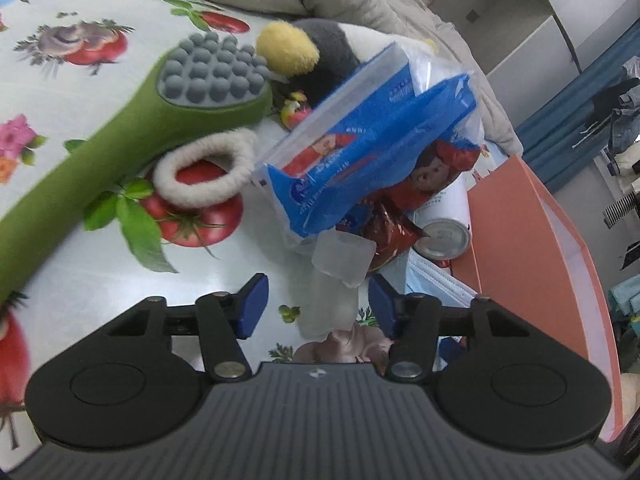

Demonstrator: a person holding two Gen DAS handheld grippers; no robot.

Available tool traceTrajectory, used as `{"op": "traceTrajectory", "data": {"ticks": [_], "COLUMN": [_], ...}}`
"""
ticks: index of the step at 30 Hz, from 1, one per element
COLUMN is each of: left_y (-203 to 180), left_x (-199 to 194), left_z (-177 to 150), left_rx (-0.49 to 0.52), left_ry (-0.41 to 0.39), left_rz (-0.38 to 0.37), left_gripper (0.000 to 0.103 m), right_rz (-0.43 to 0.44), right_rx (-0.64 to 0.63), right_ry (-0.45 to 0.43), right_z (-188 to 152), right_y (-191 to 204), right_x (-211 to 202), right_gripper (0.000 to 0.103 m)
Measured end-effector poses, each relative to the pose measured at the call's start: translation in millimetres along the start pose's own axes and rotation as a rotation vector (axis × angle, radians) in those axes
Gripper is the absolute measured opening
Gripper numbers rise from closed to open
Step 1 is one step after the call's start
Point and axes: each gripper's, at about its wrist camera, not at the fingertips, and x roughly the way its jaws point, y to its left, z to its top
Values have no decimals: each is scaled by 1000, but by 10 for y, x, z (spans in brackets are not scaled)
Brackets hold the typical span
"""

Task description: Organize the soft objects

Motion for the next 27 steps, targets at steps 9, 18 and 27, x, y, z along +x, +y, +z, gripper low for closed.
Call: {"op": "traceTrajectory", "data": {"ticks": [9, 18, 27], "left_y": [-94, -165, -237], "left_x": [200, 41, -462], "left_z": [-9, -71, -273], "left_rx": [10, -16, 4], "left_ry": [7, -2, -36], "left_rz": [-2, 5, 20], "left_gripper": [32, 22, 21], "right_rz": [54, 52, 73], "right_rx": [28, 38, 46], "right_ry": [3, -3, -42], "right_z": [14, 37, -55], "right_y": [-6, -44, -105], "right_x": [52, -166, -664], "right_gripper": [6, 3, 3]}}
